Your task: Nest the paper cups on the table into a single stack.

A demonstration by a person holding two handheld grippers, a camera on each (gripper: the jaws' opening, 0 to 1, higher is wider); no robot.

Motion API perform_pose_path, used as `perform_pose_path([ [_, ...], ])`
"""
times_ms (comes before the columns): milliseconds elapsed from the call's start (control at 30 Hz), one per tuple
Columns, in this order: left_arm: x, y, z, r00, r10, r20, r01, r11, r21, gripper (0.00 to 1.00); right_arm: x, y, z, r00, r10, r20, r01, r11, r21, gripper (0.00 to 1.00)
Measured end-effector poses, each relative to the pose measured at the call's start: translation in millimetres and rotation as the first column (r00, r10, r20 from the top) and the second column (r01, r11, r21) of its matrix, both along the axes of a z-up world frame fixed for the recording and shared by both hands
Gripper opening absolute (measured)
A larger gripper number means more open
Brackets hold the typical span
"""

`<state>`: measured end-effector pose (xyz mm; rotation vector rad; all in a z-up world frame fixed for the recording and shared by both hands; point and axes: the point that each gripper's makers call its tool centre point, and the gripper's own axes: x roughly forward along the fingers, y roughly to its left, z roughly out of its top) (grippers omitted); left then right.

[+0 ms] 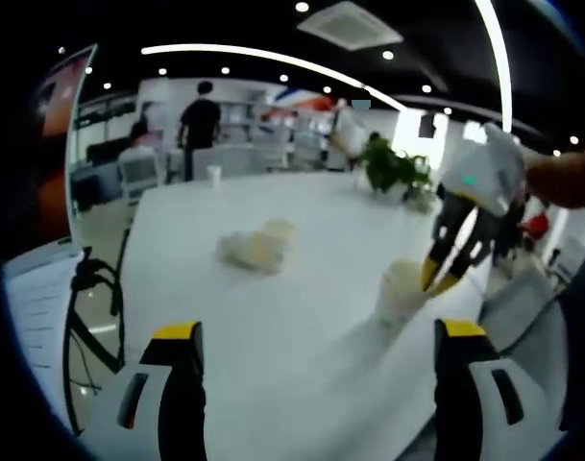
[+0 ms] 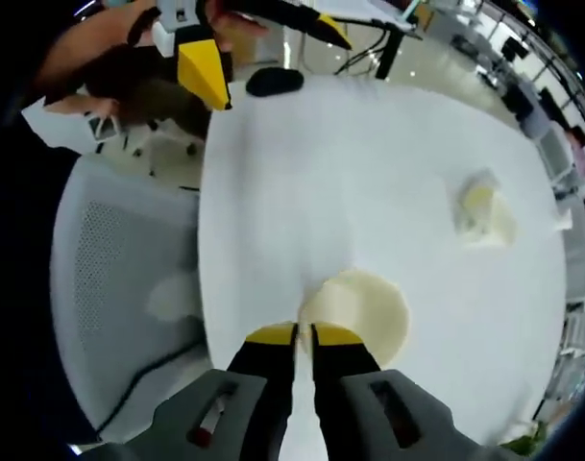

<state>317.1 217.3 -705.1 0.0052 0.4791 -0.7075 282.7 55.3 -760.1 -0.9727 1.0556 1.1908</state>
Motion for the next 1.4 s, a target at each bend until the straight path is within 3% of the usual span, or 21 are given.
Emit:
perform_pose_path([
  [167,0.9,-0.5,0.7,1.000,-0.002,0.002,0.002,1.000,0.002,0.98,6.2,2.6,8.9,1.000,-0.002,0.028,0.000,0.999,0.047,0.18],
  [267,1.3,-1.4,1.7,1.000,-0.003,0.005,0.003,1.000,0.003,0.98,5.8,3.5,16.4,0.999,-0.036,0.000,0.035,0.996,0.086,0.21],
  [500,2.7,-5.1,5.6,1.000,-0.014,0.021,0.014,1.000,0.004,0.98,30.9,-1.5,46.7,0.988,-0.121,0.098,0.094,0.966,0.240,0.42],
  [633,3.0,-8.9,5.4,1.000,-0.021,0.016,0.021,1.000,0.005,0.98,47.8,-16.1,66.5,0.960,-0.255,0.113,0.199,0.910,0.365,0.48],
  [700,3.9,-10.3,5.6,0.999,-0.024,0.028,0.024,1.000,0.013,0.98,53.3,-26.3,78.5,0.941,-0.321,0.104,0.245,0.863,0.442,0.49],
  [900,5.3,-16.2,6.1,0.998,-0.036,0.044,0.035,0.999,0.025,0.98,70.6,-56.4,99.4,0.882,-0.440,0.166,0.283,0.779,0.560,0.54],
  [967,4.6,-20.1,5.1,0.998,-0.054,0.045,0.053,0.998,0.039,0.98,72.1,-65.3,101.5,0.864,-0.477,0.163,0.306,0.753,0.582,0.53],
  [1000,4.2,-22.6,5.1,0.997,-0.065,0.044,0.063,0.997,0.044,0.98,74.1,-72.9,103.8,0.844,-0.510,0.162,0.324,0.728,0.605,0.53],
  [1100,4.4,-27.3,5.1,0.995,-0.079,0.053,0.076,0.995,0.062,0.98,70.3,-85.7,103.8,0.826,-0.549,0.127,0.349,0.676,0.650,0.54],
  [1233,8.1,-30.9,5.1,0.994,-0.080,0.069,0.075,0.995,0.071,0.98,58.1,-99.4,92.4,0.835,-0.539,0.113,0.342,0.669,0.660,0.61],
  [1400,9.5,-37.9,1.8,0.992,-0.097,0.083,0.091,0.993,0.080,0.98,52.6,-109.8,78.8,0.832,-0.545,0.107,0.336,0.647,0.685,0.69],
])
